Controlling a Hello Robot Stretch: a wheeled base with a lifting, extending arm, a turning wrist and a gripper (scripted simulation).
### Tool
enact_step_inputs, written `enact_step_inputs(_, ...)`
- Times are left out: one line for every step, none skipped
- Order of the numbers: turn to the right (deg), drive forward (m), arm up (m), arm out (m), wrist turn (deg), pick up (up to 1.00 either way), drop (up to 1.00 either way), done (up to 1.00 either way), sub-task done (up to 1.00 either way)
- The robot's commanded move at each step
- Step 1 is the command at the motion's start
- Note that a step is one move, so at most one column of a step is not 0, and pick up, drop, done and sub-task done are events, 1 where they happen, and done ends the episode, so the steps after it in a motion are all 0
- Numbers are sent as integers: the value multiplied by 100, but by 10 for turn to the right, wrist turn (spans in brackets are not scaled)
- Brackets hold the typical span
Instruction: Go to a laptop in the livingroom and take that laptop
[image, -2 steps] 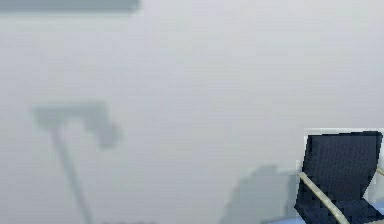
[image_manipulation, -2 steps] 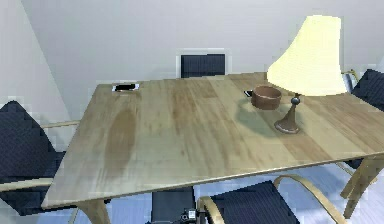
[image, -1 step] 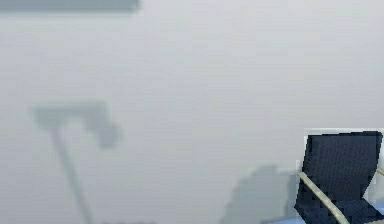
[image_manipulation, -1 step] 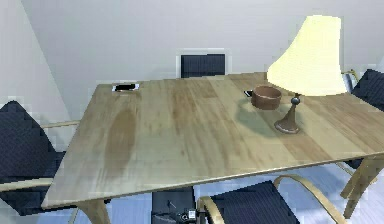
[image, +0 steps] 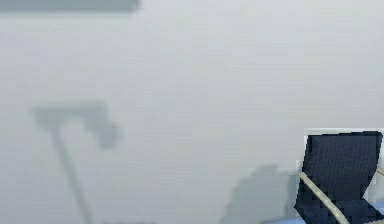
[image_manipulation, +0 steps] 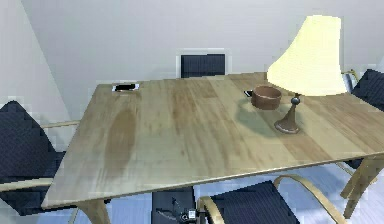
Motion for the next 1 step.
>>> enact_step_inputs(0,0,-30,0,0,0,0,0,0)
